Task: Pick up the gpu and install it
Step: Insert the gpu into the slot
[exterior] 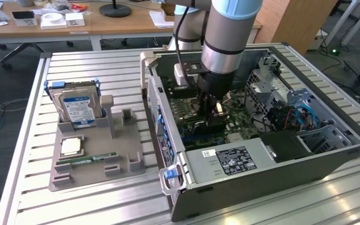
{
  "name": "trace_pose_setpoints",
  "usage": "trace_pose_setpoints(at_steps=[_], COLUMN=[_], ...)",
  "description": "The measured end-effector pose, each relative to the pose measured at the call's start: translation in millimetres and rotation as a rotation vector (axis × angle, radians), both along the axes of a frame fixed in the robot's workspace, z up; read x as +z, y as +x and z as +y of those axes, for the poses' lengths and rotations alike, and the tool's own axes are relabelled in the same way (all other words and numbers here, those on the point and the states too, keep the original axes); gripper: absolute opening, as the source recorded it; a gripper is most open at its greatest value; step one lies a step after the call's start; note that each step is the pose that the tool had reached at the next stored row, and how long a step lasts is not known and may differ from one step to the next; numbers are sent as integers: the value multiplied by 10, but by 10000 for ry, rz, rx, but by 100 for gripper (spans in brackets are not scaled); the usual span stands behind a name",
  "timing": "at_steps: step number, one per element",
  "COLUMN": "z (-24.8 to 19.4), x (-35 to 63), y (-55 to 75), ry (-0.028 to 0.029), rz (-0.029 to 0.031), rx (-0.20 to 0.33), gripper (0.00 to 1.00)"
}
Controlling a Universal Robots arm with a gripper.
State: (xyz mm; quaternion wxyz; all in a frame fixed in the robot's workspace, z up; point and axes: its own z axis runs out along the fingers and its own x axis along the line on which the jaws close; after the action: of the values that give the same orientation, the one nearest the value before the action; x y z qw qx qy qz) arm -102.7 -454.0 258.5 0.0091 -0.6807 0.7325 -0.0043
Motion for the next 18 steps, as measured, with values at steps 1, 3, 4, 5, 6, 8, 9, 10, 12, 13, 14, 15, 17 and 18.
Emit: trace_pose_setpoints(at_steps=[1, 3, 4, 5, 6, 8, 9, 10, 12, 13, 14, 15, 17, 18], z=[0, -1, -1, -1, 0, 0, 0, 0, 0, 0, 0, 0, -1, -1], x=[-5, -9, -9, -9, -10, -10, -10, -10, -10, -10, -10, -10, -10, -10], y=[0, -1, -1, -1, -1, -1, -1, -1, -1, -1, -1, -1, -1, -1], ry=[0, -3, -3, -3, -1, -1, 0, -1, -1, -1, 0, 0, -1, -3], rz=[0, 2, 2, 1, 0, 0, 1, 0, 0, 1, 0, 0, 1, 0], rx=[0, 1, 0, 0, 0, 0, 0, 0, 0, 0, 0, 0, 0, 0], gripper=[51, 51, 51, 51, 51, 51, 51, 51, 50, 50, 43, 43, 42, 42])
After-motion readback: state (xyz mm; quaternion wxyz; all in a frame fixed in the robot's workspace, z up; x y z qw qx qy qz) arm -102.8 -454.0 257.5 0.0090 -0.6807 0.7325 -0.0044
